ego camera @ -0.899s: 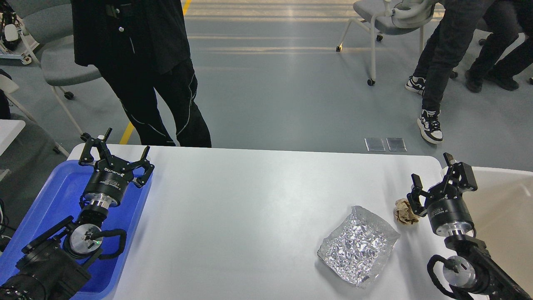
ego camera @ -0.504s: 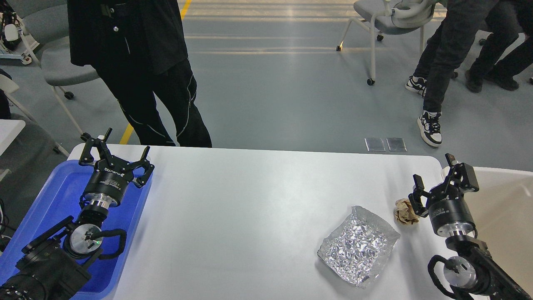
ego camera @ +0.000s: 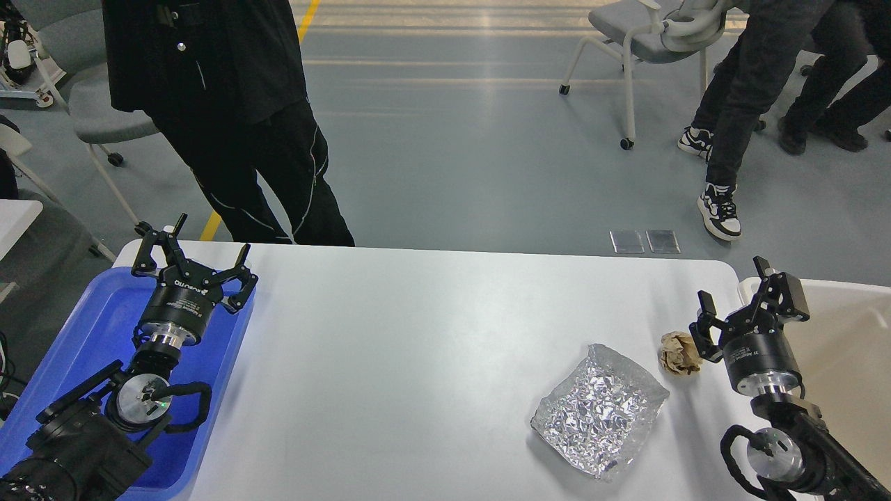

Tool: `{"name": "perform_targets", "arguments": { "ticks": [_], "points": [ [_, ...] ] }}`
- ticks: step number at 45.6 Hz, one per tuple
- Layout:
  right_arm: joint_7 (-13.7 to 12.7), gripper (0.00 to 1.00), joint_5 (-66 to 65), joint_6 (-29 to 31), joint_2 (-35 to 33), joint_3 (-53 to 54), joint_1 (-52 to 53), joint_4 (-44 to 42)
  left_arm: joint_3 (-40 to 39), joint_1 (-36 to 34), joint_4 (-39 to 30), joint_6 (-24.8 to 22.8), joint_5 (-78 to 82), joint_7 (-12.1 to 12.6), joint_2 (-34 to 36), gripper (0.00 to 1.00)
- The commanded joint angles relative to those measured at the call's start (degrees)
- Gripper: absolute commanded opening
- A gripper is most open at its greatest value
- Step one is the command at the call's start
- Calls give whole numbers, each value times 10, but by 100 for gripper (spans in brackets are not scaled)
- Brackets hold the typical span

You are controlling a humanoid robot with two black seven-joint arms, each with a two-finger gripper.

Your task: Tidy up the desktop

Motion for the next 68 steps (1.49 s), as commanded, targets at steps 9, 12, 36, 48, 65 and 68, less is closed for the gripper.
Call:
{"name": "perform_targets", "arguments": {
  "ticks": [9,12,36,48,65,68],
  "points": [
    [0,100,9,0,-25,-13,8,2,0,0,0,0,0,0,0,100],
    [-1,100,9,0,-25,-15,9,2,0,-1,0,0,1,0,0,100],
    [-105,100,52,7,-77,-37,1,78,1,-1,0,-4,1,0,0,100],
    [-159,100,13,10,-195,-120,5,183,1,-1,-1,-4,1,0,0,100],
    [-272,100,-197,44,-367,-305,78,257,1,-1,-1,-4,1,0,0,100],
    [-293,100,-196,66,-400,-346,109,273,1,-1,-1,-4,1,0,0,100]
  ]
}}
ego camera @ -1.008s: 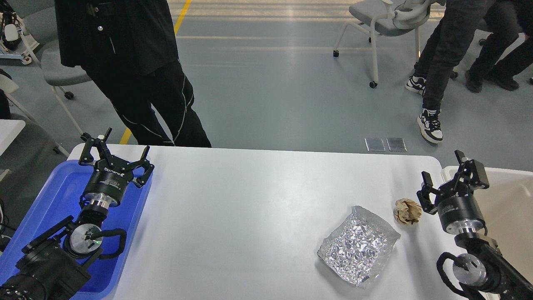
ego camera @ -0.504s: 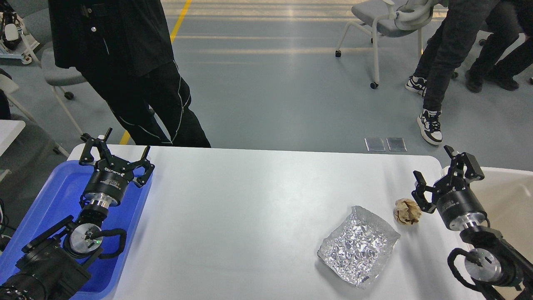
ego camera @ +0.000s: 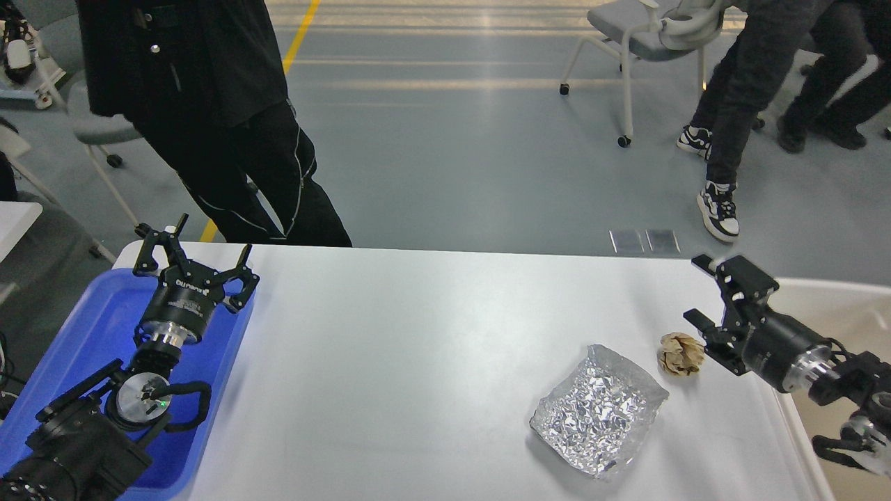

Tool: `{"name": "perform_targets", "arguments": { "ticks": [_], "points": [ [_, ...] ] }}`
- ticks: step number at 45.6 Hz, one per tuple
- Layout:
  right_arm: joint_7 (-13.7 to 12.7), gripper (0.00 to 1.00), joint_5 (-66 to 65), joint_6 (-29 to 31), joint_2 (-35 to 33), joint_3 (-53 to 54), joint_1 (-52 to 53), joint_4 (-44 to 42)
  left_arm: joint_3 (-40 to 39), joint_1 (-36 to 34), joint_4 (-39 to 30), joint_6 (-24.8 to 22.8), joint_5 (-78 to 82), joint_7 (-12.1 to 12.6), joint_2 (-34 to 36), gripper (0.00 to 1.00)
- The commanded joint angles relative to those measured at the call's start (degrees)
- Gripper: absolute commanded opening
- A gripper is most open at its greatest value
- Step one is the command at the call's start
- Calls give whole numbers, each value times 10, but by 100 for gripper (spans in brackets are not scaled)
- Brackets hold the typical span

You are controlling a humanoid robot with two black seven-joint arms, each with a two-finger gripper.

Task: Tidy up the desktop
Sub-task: 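Lower the right gripper toward the crumpled silver foil wrapper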

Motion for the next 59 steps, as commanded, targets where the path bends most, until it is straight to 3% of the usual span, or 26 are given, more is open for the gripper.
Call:
{"name": "perform_targets", "arguments": {
  "ticks": [1,6,13,24,30,33,41,50,59],
  "points": [
    [-91,100,-66,47,-113,-147,82,53,1,0,0,0,0,0,0,100],
    [-118,100,-69,74,-144,-184,107,92,1,0,0,0,0,0,0,100],
    [-120,100,-129,130,-176,-269,163,108,1,0,0,-1,0,0,0,100],
    [-126,100,-137,131,-141,-457,296,104,1,0,0,0,0,0,0,100],
    [-188,100,-63,115,-119,-458,288,98,0,0,0,-1,0,0,0,100],
    [-207,100,-50,87,-114,-457,278,98,1,0,0,0,0,0,0,100],
    [-210,100,-43,26,-95,-423,230,94,1,0,0,-1,0,0,0,100],
    [-224,100,-43,-7,-10,-379,168,55,1,0,0,0,0,0,0,100],
    [-225,100,-43,-16,16,-352,149,51,0,0,0,0,-1,0,0,100]
  ]
}}
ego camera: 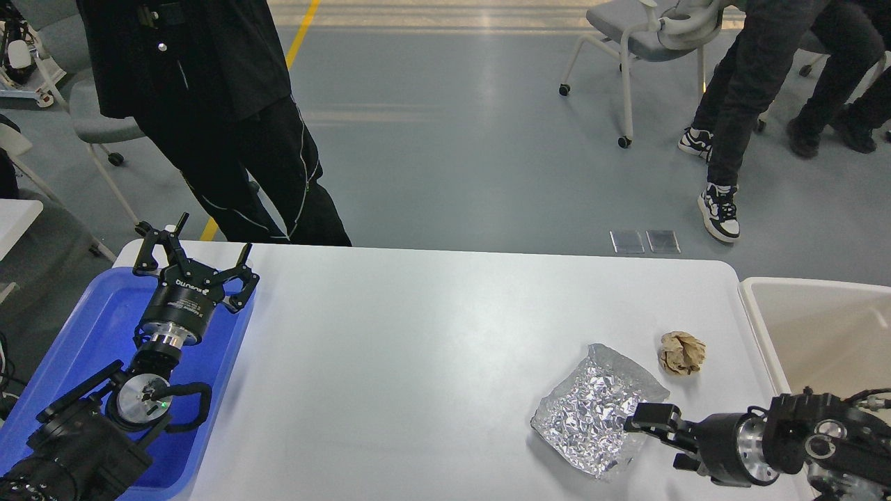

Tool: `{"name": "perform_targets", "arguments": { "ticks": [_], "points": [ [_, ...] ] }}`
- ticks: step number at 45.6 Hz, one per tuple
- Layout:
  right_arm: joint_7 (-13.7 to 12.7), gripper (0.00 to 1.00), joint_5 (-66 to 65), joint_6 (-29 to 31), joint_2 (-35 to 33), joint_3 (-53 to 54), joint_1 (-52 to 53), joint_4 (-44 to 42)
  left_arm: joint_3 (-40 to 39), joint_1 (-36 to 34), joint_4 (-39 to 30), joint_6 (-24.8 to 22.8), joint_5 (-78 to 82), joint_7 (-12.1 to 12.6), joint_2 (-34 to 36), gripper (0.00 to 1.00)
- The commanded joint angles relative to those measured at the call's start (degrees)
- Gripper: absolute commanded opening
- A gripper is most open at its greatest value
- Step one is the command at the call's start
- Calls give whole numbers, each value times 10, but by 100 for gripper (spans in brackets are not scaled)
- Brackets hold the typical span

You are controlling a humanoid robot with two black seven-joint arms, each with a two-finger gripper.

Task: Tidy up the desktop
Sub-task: 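Lower the right gripper toward the crumpled silver foil wrapper, then close the right gripper on the silver foil wrapper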

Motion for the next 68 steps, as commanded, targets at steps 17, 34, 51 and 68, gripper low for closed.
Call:
{"name": "perform_targets", "arguments": {
  "ticks": [17,34,51,68],
  "points": [
    [-8,100,-4,-24,76,38,-14,-66,0,0,0,1,0,0,0,100],
    [-8,90,-7,-25,87,26,1,-86,0,0,0,1,0,0,0,100],
    [-7,29,-58,-23,86,16,2,-90,0,0,0,1,0,0,0,100],
    [-6,0,-97,-23,84,-7,18,-94,0,0,0,1,0,0,0,100]
  ]
}}
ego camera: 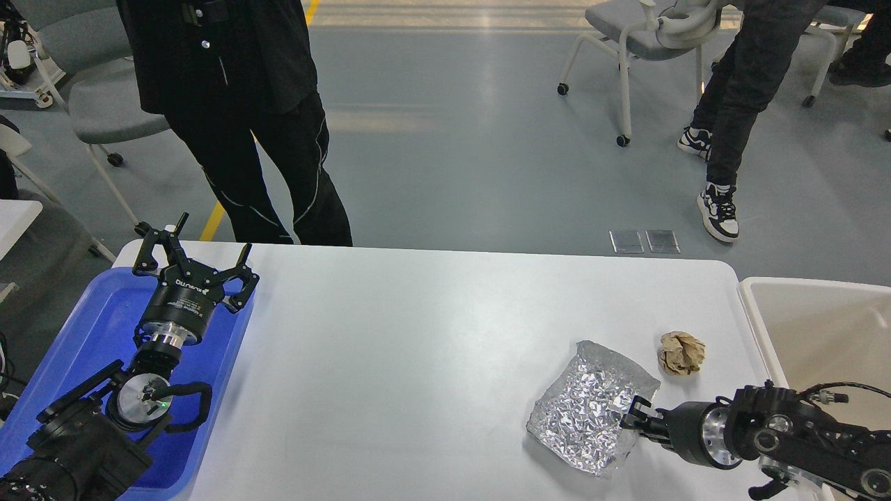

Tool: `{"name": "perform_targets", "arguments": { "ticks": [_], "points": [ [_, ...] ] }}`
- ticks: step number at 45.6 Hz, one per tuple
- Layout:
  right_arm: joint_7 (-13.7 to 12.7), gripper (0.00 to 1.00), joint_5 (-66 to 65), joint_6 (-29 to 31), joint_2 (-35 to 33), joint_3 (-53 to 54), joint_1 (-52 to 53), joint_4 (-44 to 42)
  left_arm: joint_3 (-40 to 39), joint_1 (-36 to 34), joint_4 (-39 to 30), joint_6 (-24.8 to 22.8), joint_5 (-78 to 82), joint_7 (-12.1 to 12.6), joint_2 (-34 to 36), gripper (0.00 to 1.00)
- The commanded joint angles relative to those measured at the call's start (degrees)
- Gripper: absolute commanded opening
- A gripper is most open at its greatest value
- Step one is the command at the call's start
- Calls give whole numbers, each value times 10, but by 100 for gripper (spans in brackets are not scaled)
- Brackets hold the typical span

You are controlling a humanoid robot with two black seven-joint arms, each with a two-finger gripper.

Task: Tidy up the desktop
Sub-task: 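Close the right gripper on the silver foil wrapper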

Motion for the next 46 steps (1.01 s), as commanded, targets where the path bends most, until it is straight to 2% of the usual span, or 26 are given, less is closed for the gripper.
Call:
{"name": "perform_targets", "arguments": {
  "ticks": [1,15,46],
  "points": [
    [1,0,-30,0,-1,-14,9,-2,-1,0,0,0,0,0,0,100],
    [0,0,-29,3,-10,-14,11,0,0,0,0,0,0,0,0,100],
    [4,0,-14,54,-155,0,58,128,0,0,0,0,0,0,0,100]
  ]
}}
